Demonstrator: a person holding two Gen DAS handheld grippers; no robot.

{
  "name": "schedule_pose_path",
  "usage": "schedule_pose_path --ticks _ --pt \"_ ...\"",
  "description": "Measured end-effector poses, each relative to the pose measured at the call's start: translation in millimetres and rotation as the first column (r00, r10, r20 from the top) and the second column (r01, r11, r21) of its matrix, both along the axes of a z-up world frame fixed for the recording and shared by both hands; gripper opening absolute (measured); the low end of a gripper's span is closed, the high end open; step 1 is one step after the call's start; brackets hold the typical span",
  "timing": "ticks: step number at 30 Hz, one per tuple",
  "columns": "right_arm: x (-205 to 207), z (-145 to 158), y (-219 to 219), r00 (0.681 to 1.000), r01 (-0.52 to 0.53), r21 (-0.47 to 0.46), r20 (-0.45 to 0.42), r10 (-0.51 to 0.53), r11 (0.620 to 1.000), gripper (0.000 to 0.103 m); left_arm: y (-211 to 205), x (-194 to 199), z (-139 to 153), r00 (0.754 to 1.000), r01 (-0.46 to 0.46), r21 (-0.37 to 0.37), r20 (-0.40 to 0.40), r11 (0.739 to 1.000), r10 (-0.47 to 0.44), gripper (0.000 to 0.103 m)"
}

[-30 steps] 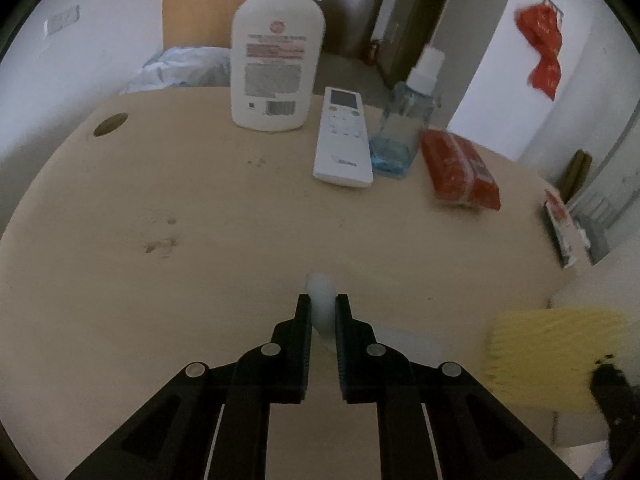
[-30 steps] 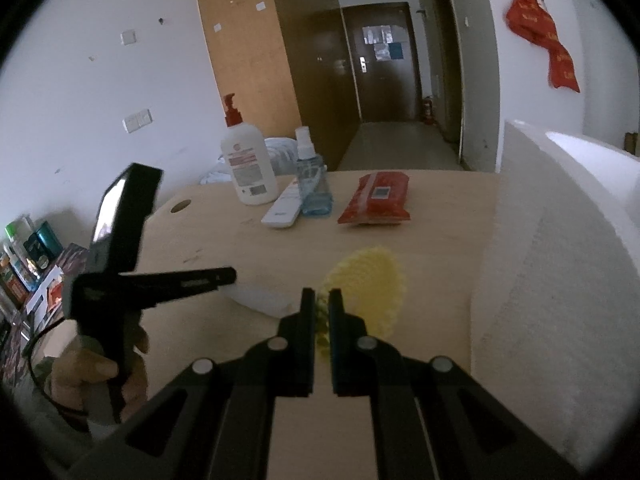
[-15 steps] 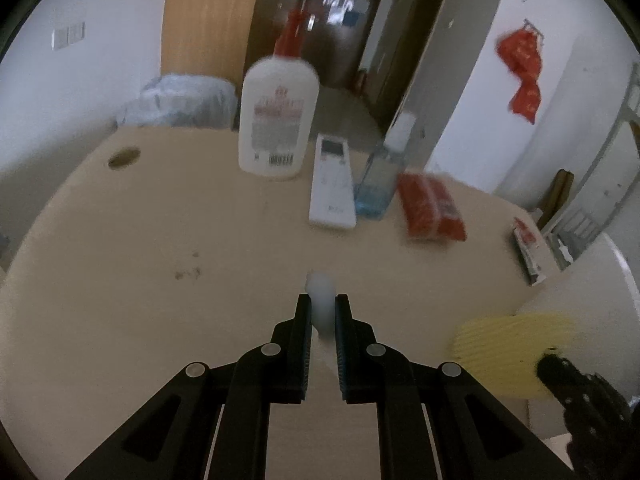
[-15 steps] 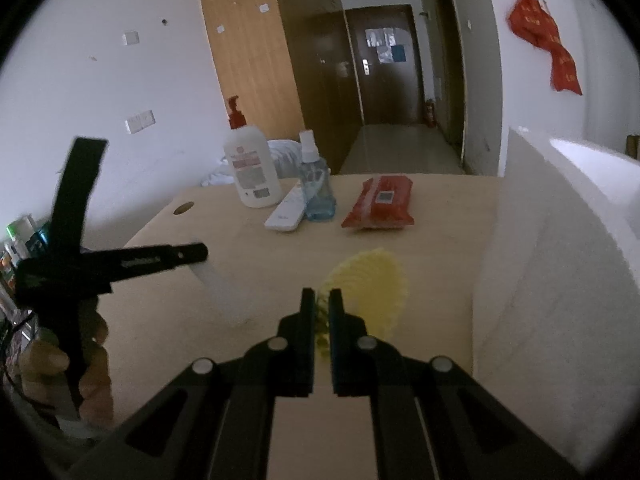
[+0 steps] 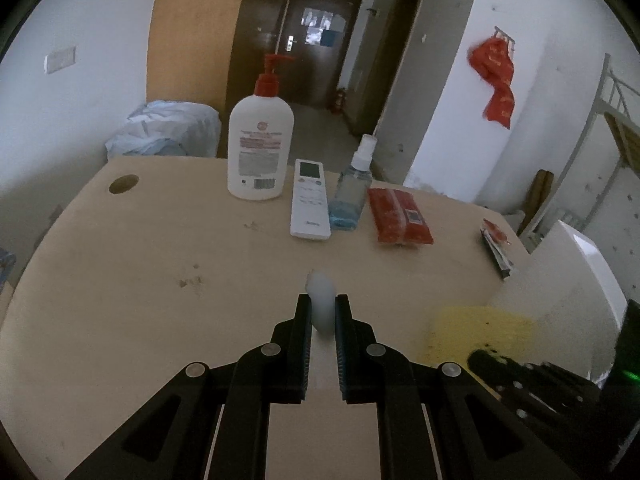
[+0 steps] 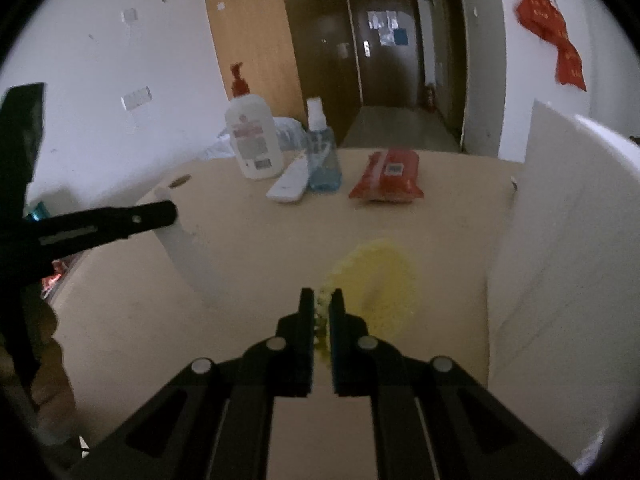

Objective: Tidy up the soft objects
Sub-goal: 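Lift the yellow sponge with the right gripper while the left gripper pinches the white foam tube, then carry the sponge and foam tube with both grippers over the foam box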

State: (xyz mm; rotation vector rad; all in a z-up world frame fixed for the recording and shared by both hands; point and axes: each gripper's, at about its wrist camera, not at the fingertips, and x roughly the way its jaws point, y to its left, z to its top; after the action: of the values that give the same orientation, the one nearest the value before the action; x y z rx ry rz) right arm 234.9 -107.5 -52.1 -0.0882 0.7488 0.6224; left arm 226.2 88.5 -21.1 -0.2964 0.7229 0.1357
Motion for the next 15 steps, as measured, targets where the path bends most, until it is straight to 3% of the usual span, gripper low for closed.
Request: schedule_pose_path --ticks 5,11,15 --pt "1.5 -8.7 5.7 1.0 0.004 -0.035 -0.012 -0.005 0.999 0.009 -3.7 -7.1 -1.2 1.0 0.018 0.004 0.003 1.0 -0.018 0.012" --pt "2.6 -14.1 -2.7 0.999 0.032 0.025 -0.028 -0.031 0.999 0.007 -5.2 -12.0 -2.4 1.0 0.022 0.005 0.009 1.0 -0.022 0.012" --pt "-10.3 0.5 -6.7 1.0 0.028 0.073 0.008 -0.028 0.997 0.007 -7.5 -20.1 1.7 0.999 0.032 0.009 0.03 0.999 -0.032 0.012"
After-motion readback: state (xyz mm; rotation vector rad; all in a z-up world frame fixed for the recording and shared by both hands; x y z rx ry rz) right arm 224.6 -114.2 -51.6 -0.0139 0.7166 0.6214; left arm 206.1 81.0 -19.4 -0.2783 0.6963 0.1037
